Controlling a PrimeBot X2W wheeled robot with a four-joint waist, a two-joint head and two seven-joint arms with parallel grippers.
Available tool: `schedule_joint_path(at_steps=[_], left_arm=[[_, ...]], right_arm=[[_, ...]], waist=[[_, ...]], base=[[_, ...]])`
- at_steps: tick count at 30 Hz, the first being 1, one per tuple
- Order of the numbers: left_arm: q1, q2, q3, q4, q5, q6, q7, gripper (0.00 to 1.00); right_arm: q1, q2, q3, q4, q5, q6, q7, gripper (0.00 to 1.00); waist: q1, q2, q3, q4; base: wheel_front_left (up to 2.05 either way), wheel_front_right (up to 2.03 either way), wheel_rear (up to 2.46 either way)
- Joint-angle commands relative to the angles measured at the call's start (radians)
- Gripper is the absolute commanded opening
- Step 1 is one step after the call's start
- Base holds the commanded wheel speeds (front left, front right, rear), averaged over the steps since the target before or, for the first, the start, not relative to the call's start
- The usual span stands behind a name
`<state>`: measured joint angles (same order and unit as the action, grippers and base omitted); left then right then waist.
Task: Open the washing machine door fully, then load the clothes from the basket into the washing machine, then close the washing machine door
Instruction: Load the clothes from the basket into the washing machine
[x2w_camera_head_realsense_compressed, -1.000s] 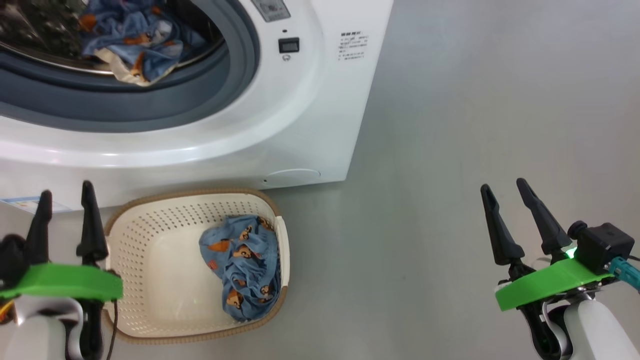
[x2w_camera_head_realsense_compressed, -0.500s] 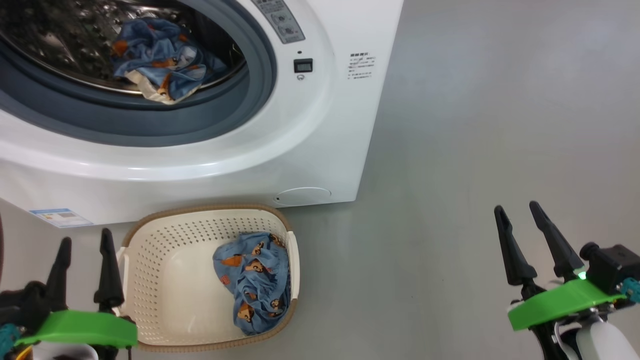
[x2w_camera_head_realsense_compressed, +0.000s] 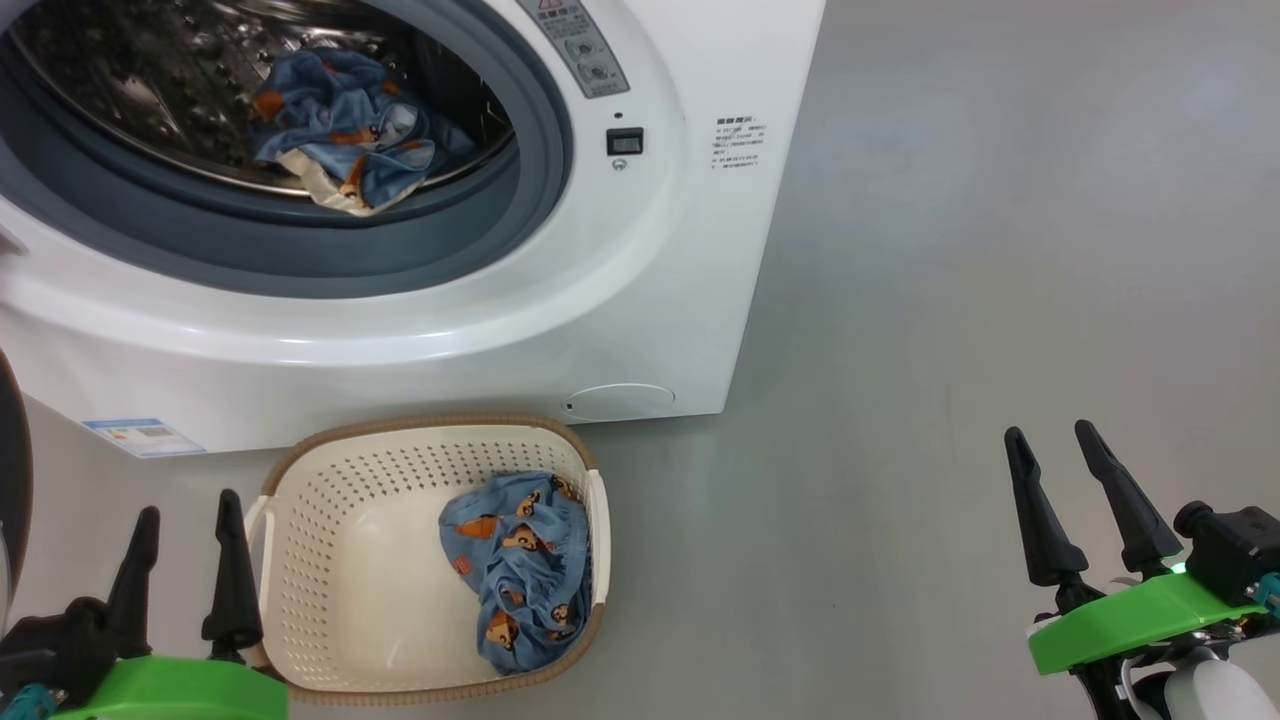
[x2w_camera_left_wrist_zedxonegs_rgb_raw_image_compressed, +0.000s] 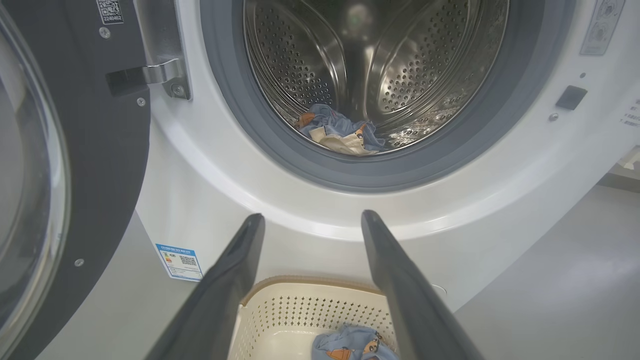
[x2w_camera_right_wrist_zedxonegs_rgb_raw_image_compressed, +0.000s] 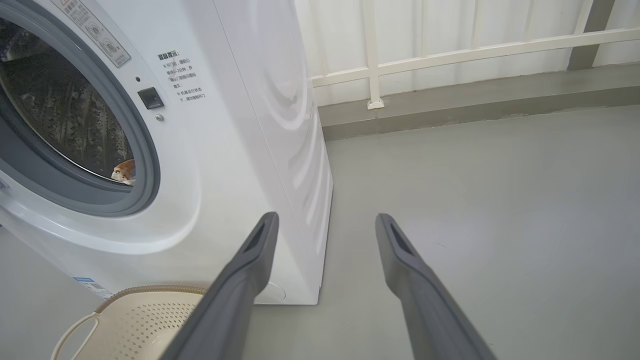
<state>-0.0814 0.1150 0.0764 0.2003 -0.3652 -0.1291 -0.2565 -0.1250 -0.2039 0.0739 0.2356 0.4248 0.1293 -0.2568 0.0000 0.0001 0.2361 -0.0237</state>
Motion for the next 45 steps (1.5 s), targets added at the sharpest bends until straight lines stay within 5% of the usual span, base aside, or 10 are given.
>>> schedule_joint_path(at_steps=[1, 22, 45], left_arm=[[-0.002, 0.021, 0.038, -0.028, 0.013, -0.002, -0.005, 1.00], [-0.027, 0.025, -0.009, 0.066, -0.029, -0.002, -0.005, 1.00], [-0.291, 0.107, -0.324, 0.503, -0.165, -0.002, -0.005, 1.00]], right_arm=[[0.022, -0.010, 0.020, -0.025, 0.002, 0.001, -0.005, 1.00], [-0.013, 0.005, 0.023, -0.029, -0.004, 0.001, -0.005, 1.00], [-0.147, 0.058, 0.062, -0.039, -0.022, 0.001, -0.005, 1.00]], waist=[[0.0000, -0.0001, 0.000, -0.001], [0.0000, -0.0001, 0.059, -0.009], [0.0000, -0.0001, 0.276, -0.063]], base=[[0.00, 0.00, 0.00], [0.00, 0.00, 0.00], [0.00, 0.00, 0.00]])
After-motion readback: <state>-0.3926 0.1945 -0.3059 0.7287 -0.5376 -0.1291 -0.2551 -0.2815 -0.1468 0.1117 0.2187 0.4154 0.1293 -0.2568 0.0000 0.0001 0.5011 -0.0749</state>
